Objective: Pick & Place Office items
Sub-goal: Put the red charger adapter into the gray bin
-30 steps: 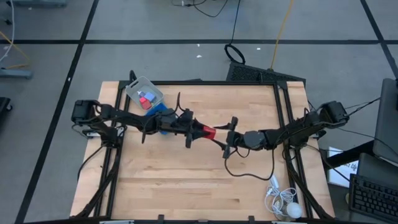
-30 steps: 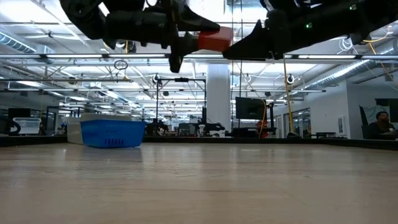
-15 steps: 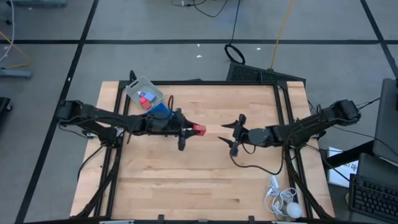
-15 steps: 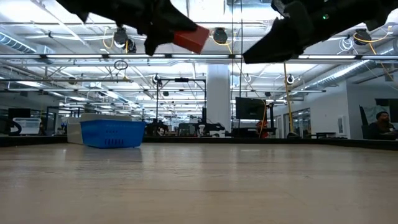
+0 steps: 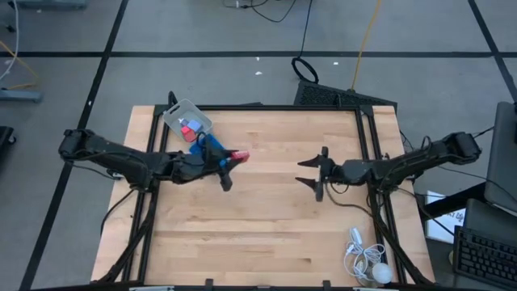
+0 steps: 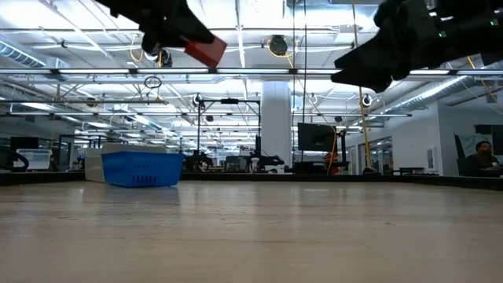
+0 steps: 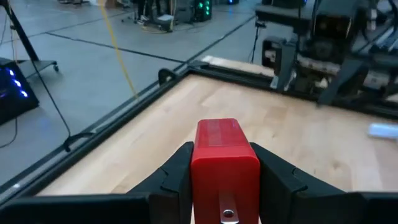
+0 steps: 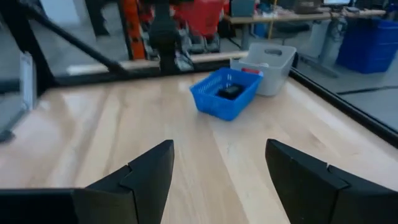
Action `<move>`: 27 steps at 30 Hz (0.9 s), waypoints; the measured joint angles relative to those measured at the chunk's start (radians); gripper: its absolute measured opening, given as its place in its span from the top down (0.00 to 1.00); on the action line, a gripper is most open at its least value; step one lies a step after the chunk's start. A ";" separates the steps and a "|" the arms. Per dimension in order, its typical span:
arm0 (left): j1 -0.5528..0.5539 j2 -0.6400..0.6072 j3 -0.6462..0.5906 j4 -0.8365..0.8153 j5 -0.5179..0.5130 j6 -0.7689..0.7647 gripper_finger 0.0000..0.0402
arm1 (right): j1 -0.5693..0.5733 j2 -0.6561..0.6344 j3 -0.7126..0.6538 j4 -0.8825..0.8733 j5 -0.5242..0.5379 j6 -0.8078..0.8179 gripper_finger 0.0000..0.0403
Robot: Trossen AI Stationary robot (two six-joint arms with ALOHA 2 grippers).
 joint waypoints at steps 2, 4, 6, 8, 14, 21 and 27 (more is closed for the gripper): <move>-0.001 -0.017 -0.022 -0.005 -0.004 0.007 0.70 | -0.019 -0.041 -0.054 0.060 -0.031 0.012 0.39; 0.000 -0.041 -0.047 -0.001 -0.012 0.023 0.70 | -0.036 -0.078 -0.102 0.095 -0.061 0.035 0.39; 0.000 -0.070 -0.077 0.000 -0.041 0.029 0.70 | -0.053 -0.118 -0.147 0.111 -0.091 0.068 0.39; 0.000 -0.101 -0.112 0.006 -0.083 0.030 0.69 | -0.067 -0.153 -0.178 0.120 -0.091 0.100 0.39; 0.000 -0.255 -0.233 0.065 -0.138 0.050 0.70 | -0.092 -0.226 -0.226 0.119 -0.090 0.108 0.39; 0.027 -0.420 -0.397 0.085 -0.312 0.011 0.69 | -0.110 -0.238 -0.243 0.119 -0.089 0.124 0.39; 0.082 -0.466 -0.500 0.081 -0.513 -0.118 0.68 | -0.116 -0.235 -0.243 0.128 -0.087 0.130 0.39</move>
